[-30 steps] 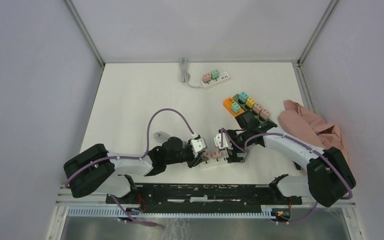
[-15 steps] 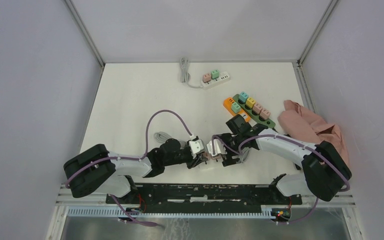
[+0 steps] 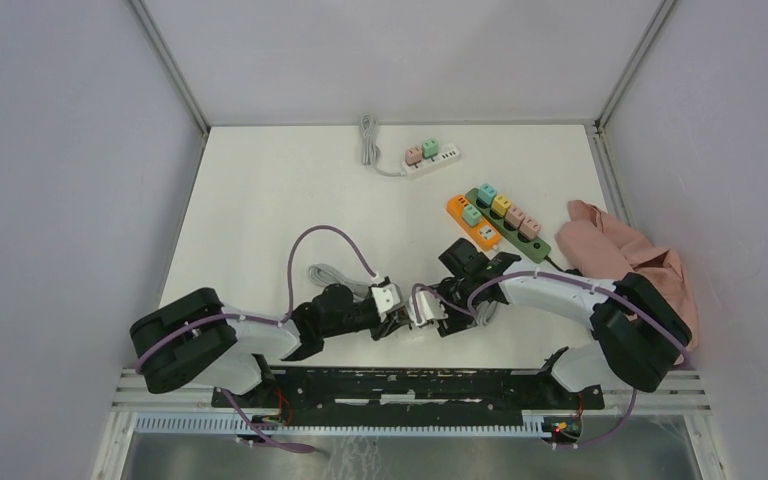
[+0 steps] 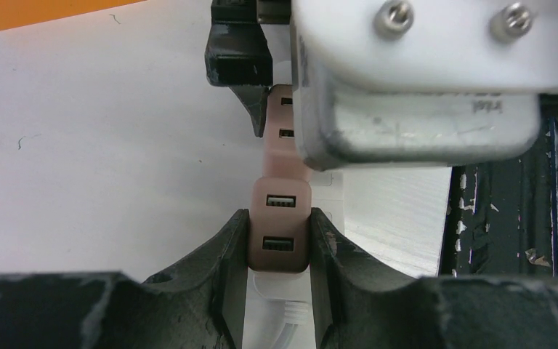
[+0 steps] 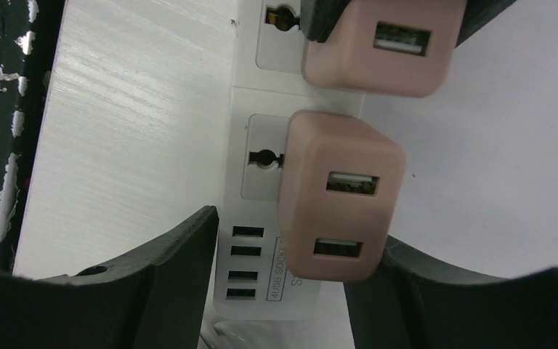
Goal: Pull the plug off the socket
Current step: Remove the plug from the socket.
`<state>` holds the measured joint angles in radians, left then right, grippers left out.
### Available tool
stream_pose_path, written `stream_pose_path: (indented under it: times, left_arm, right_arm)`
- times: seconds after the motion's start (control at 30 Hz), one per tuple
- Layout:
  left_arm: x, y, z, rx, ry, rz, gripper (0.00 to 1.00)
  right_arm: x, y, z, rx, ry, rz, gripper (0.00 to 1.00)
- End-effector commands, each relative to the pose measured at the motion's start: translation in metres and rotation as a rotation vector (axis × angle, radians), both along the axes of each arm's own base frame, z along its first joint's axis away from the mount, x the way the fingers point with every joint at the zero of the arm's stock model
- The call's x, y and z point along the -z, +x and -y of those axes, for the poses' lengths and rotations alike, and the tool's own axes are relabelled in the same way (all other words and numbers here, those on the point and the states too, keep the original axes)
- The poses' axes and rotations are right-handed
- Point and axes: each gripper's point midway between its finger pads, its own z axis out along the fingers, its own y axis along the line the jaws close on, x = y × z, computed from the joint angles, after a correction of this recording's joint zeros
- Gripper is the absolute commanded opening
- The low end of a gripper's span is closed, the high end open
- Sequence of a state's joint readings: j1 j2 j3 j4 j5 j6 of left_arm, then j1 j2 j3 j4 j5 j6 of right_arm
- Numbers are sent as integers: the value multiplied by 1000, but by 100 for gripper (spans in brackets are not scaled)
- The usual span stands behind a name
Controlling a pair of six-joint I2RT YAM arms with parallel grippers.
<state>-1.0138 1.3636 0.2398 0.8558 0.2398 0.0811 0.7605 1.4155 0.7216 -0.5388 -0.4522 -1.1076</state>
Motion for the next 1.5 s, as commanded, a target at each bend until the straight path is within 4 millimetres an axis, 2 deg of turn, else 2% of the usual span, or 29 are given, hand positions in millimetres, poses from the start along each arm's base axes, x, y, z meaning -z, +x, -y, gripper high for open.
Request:
stream_pose_path:
  times: [0.0,0.1,0.33,0.5,0.7,0.93,1.03,1.2,1.3,1.47]
  left_arm:
    - [-26,0,12,8,-112,31,3]
    - [-27,0,14,7,-119,35,3]
    - [-28,-4,14,23,-132,51,3]
    - [-38,-8,16,44,-207,64,3]
    - [-54,-2,16,-12,-300,50,3]
    - [-38,25,-4,-196,-200,49,3]
    - [-42,19,0,-149,-189,53,3]
    - [-41,-7,7,30,-160,162,3]
    - [-35,-6,10,42,-107,166,3]
    - [-41,1,11,-30,-155,76,3]
  right_arm:
    - [-6,11,-9,35,-1,30,64]
    - [-7,13,-12,60,2,23,57]
    - [-12,17,-17,128,3,1,22]
    - [-14,15,-19,141,3,-31,9]
    - [-11,19,-16,154,-24,-22,5]
    - [-6,23,-10,156,-57,7,1]
    - [-5,24,-10,156,-65,9,1]
    - [-6,24,-11,167,-67,7,0]
    - [-6,23,-11,165,-70,2,0]
    - [-6,21,-9,147,-80,-5,0]
